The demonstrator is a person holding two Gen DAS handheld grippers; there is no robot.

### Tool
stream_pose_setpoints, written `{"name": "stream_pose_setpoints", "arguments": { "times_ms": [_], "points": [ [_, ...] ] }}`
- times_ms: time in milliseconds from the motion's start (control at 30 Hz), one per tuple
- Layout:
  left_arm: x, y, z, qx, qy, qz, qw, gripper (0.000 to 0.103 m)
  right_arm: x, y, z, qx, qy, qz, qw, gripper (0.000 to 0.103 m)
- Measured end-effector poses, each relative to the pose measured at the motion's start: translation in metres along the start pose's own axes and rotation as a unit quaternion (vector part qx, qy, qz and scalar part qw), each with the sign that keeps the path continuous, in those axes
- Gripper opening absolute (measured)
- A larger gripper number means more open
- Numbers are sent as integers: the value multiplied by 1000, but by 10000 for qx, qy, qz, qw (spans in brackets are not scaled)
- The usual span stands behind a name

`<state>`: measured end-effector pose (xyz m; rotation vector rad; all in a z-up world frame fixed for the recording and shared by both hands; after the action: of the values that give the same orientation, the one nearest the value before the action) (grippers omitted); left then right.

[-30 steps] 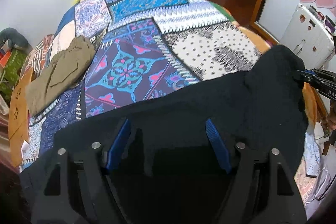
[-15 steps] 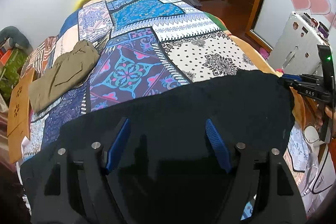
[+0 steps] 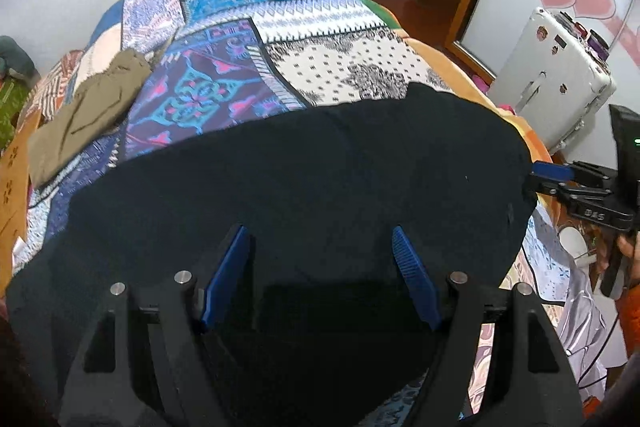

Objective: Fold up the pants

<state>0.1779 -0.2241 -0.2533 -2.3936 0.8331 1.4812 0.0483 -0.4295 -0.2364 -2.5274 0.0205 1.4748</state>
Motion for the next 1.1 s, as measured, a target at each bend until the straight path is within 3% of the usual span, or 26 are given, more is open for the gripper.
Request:
{"name": "stream_pose_setpoints", "arguments": {
  "times_ms": [200, 267, 367, 633, 800, 933, 1000, 1100],
  "points": [
    [4, 0, 2, -50, 17, 41, 10000, 74, 12, 3, -4, 350, 90, -522, 9980, 37],
    [4, -2, 1, -73, 18, 43, 10000, 74, 10, 2, -7, 392, 195, -605, 9972, 16],
    [4, -1, 0, -73, 14, 19, 10000, 74, 4, 2, -8, 364, 205, -704, 9966, 9],
    [-16, -5, -12, -61, 217, -109, 9997, 74, -38, 2, -5, 167, 417, -541, 9975, 8],
    [-24, -15, -17, -106, 351, -234, 9991, 74, -21, 10, 8, 270, 80, -509, 9983, 8],
    [-22, -31, -19, -252, 293, -317, 9987, 74, 7, 2, 21, 84, -270, -290, 9992, 12],
    [-21, -37, -21, -257, 290, -385, 9985, 74, 4, 6, 18, 110, -227, -197, 9995, 15],
    [-19, -45, -27, -211, 284, -483, 9982, 74, -7, 18, 4, 123, -85, 291, 9995, 17]
  ]
}}
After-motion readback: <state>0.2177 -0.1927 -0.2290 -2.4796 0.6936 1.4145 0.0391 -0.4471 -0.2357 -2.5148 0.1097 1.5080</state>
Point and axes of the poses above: each gripper's, at about its wrist camera, not at the fingertips, and x roughly the way its jaws point, y to its right, z to its underside, the point moved 4 cm from there along x, roughly the way its jaws point, and after that the axes turned 5 degrees about z, right-handed, at the moved point
